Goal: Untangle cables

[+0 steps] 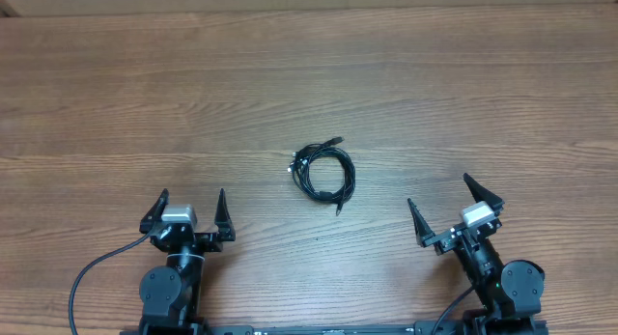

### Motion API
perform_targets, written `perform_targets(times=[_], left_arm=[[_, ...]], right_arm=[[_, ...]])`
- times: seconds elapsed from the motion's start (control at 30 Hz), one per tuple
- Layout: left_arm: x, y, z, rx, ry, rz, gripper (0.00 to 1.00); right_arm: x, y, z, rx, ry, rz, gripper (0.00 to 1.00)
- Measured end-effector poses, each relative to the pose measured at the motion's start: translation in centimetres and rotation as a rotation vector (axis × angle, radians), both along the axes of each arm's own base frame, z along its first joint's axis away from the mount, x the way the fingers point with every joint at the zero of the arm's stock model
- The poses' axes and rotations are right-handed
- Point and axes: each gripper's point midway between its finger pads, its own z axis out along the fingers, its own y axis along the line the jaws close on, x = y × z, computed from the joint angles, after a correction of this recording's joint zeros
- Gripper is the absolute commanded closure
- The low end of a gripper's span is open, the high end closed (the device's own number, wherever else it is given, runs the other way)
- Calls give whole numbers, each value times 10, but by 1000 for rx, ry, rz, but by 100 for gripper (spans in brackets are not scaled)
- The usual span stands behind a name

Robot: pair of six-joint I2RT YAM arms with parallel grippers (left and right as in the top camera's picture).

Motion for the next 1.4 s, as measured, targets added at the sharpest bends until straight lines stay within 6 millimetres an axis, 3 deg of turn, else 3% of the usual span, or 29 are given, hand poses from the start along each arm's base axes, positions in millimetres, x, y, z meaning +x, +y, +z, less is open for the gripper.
perform_targets(times=[0.87,1.23,1.4], left_arm=[[0,0,5,-2,-21,0,0],[-5,-23,-4,37,64,-141,0],[-3,-36,16,27,107,-215,0]], right_arm=[[0,0,0,0,0,0,0],[0,0,0,0,0,0,0],[0,0,0,1,1,0,0]])
